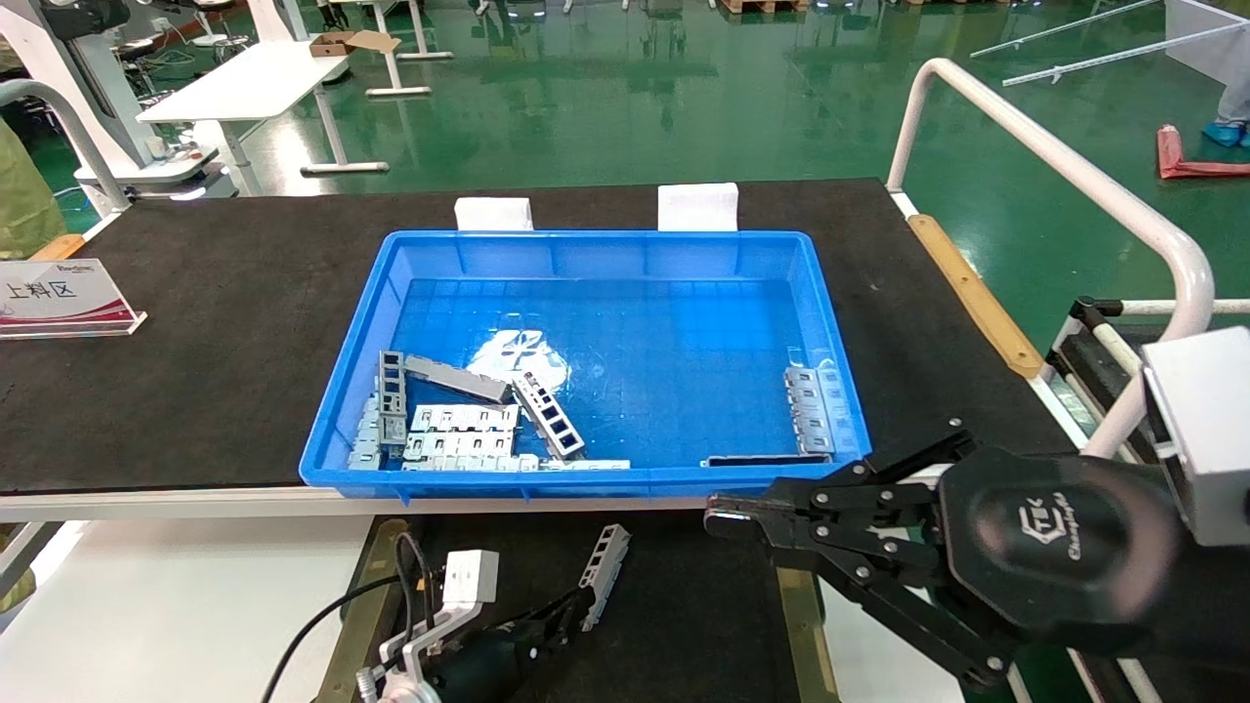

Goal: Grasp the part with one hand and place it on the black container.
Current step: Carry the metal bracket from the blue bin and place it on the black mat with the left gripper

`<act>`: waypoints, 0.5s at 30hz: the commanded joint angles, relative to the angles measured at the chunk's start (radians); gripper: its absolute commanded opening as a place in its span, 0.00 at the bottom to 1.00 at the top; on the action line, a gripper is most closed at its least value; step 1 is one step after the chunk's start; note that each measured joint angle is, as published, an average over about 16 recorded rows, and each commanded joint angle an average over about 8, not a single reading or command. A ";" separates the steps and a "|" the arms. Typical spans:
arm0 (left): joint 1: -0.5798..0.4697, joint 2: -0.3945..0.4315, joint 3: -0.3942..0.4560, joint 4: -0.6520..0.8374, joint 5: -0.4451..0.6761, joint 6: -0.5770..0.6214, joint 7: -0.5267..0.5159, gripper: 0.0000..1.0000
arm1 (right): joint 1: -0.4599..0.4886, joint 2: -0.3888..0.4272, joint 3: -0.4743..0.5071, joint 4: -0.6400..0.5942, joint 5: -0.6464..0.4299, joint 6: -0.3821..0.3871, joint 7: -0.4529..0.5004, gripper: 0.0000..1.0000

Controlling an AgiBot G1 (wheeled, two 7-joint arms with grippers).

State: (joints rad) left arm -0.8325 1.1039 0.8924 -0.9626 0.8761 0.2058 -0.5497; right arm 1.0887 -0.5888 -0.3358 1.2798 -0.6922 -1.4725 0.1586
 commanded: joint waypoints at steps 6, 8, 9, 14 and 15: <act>-0.010 0.033 0.047 0.001 -0.014 -0.105 -0.069 0.00 | 0.000 0.000 0.000 0.000 0.000 0.000 0.000 0.00; -0.015 0.039 0.063 0.003 -0.021 -0.127 -0.086 0.00 | 0.000 0.000 0.000 0.000 0.000 0.000 0.000 0.00; -0.017 0.041 0.070 0.005 -0.025 -0.137 -0.093 0.00 | 0.000 0.000 0.000 0.000 0.000 0.000 0.000 0.00; -0.030 0.051 0.109 0.008 -0.042 -0.179 -0.122 0.00 | 0.000 0.000 0.000 0.000 0.000 0.000 0.000 0.02; -0.032 0.052 0.116 0.008 -0.045 -0.185 -0.127 0.04 | 0.000 0.000 0.000 0.000 0.000 0.000 0.000 0.08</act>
State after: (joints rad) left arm -0.8633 1.1551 1.0072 -0.9556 0.8301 0.0229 -0.6749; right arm 1.0887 -0.5887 -0.3361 1.2798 -0.6919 -1.4724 0.1584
